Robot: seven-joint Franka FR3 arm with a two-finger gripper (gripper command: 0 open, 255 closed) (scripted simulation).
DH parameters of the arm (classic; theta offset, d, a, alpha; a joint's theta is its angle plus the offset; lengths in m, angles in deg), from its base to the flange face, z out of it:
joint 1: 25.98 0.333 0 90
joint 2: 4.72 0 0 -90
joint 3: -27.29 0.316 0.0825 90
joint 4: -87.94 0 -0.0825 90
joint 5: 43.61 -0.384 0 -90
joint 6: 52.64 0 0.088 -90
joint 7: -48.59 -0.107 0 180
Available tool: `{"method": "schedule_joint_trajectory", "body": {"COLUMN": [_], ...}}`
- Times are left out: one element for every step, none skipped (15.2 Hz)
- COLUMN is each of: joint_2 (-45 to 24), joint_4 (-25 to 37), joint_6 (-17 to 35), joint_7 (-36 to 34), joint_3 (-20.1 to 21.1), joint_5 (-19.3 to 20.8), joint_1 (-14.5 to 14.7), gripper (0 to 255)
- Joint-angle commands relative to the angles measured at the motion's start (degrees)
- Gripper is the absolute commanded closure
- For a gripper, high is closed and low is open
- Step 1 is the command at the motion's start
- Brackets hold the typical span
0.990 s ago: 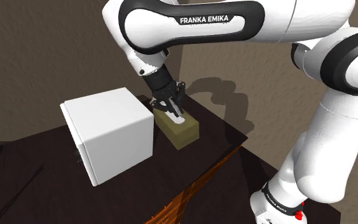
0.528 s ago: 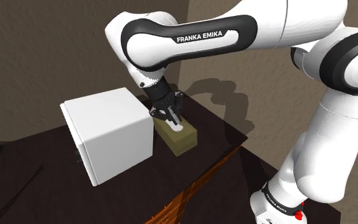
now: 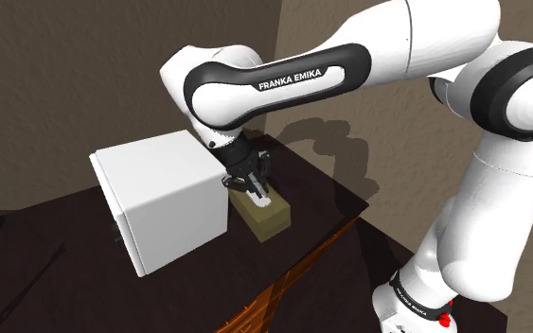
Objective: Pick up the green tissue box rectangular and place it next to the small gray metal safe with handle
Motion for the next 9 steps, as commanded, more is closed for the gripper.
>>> {"method": "schedule_joint_trajectory", "body": {"joint_2": [-0.34,-0.53,-0.73,-0.95,-1.17,-1.41,-1.66,-1.92,-2.19], "joint_4": [-1.19,-1.72,-2.24,-2.75,-3.24,-3.72,-4.18,-4.63,-5.07], "joint_6": [1.52,2.23,2.93,3.63,4.33,5.02,5.71,6.39,7.07], "joint_7": [-0.19,-0.29,-0.4,-0.5,-0.61,-0.72,-0.83,-0.95,-1.07], "joint_3": [-0.04,-0.05,-0.07,-0.09,-0.11,-0.13,-0.15,-0.18,-0.2], "joint_5": [0.1,0.15,0.21,0.27,0.34,0.41,0.49,0.57,0.65], "joint_1": [-0.02,-0.02,-0.02,-0.02,-0.02,-0.01,-0.01,0.0,0.01], "gripper": [255,255,255,255,255,255,255,255,255]}}
